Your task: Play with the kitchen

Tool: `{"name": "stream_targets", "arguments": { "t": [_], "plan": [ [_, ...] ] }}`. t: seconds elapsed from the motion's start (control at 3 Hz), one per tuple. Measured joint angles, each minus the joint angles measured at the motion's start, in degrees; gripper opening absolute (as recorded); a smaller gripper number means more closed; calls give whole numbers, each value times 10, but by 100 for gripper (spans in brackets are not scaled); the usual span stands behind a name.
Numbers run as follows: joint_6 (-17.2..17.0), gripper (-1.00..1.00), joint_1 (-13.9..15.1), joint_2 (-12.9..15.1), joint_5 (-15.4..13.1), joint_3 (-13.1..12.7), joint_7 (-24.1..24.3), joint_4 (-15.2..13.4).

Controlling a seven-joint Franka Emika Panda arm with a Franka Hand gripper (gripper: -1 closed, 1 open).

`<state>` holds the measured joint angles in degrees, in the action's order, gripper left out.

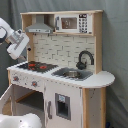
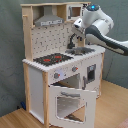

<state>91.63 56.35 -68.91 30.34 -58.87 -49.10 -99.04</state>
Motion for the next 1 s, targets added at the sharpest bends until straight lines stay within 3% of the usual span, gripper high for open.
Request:
{"name": "stream_targets", "arguments": {
  "t": [0.33, 1.0],
  "plan": [
    [-8, 100, -30, -44, -20, 2, 0, 0],
    [-7, 100, -85, -127, -90, 3, 0, -1]
  ]
}}
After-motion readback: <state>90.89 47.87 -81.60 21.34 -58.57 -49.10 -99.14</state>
